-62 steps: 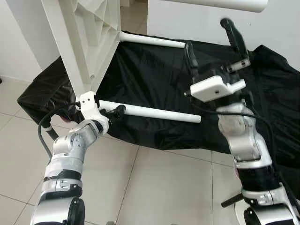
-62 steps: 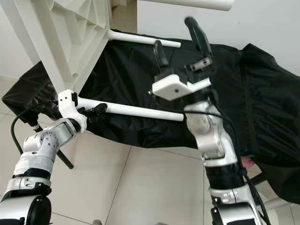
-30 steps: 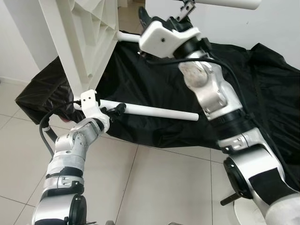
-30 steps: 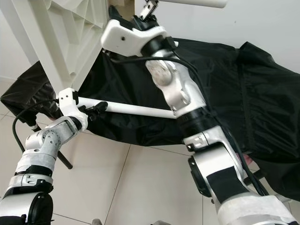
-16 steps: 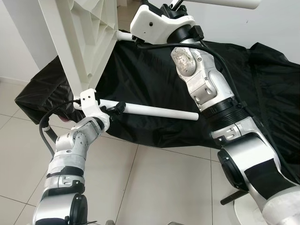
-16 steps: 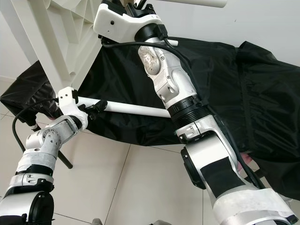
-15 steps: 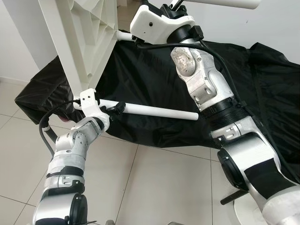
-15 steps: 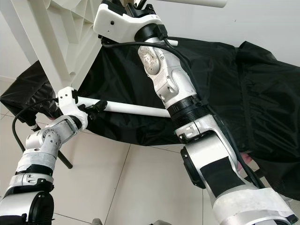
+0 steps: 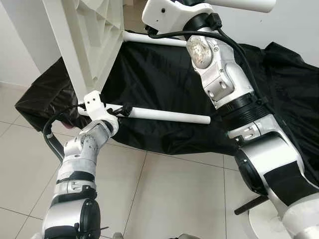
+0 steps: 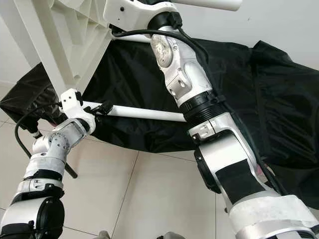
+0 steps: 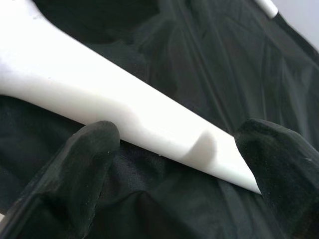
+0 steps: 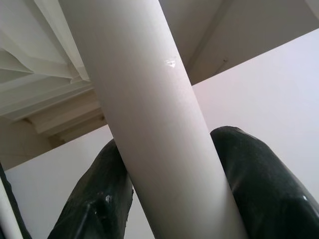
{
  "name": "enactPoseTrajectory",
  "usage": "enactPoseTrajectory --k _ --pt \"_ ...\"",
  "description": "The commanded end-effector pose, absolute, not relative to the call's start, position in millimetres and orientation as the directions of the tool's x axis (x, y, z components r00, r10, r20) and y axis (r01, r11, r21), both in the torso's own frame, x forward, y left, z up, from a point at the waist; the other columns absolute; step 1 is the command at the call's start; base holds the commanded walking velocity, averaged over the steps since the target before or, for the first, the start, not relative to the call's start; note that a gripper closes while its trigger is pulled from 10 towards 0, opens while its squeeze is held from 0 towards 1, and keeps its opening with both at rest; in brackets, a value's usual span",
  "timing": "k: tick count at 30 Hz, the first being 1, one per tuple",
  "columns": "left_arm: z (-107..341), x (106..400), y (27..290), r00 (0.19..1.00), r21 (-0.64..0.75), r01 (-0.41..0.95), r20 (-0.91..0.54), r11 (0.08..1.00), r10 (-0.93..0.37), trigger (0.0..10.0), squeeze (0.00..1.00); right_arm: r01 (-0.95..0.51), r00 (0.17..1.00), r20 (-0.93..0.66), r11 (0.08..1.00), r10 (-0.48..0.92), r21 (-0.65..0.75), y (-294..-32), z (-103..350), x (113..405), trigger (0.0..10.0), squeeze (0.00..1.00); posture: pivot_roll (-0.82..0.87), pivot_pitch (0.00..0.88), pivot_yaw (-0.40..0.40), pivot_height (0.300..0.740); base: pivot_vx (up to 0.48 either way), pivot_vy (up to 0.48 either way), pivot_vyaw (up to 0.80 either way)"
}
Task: Building children table
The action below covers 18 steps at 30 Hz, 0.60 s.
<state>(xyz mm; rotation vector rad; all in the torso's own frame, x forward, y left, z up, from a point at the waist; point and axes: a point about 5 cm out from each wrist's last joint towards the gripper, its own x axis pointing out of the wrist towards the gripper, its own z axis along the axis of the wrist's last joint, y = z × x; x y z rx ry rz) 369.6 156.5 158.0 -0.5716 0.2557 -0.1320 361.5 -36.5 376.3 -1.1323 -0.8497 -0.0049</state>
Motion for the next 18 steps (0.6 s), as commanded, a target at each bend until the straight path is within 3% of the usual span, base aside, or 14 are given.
enactPoseTrajectory --k 1,16,18 --pt "152 372 158 0.959 -0.554 -0.025 -0.249 0.832 -0.137 10.0 0.0 0.366 0.683 0.626 0.565 0.376 -0.739 -38 382 356 0.0 0.0 -0.07 0.047 -0.014 0.74 0.0 0.0 0.0" --pt "168 387 146 0.967 -0.592 -0.116 -0.251 0.798 -0.046 10.0 0.0 0.275 0.697 0.648 0.72 0.307 -0.637 -46 400 345 0.0 0.0 -0.08 0.053 -0.007 0.74 0.0 0.0 0.0" --pt "182 394 140 0.976 -0.622 -0.102 -0.213 0.777 -0.042 10.0 0.0 0.241 0.709 0.651 0.774 0.271 -0.585 -53 405 344 0.0 0.0 -0.08 0.052 -0.006 0.74 0.0 0.0 0.0"
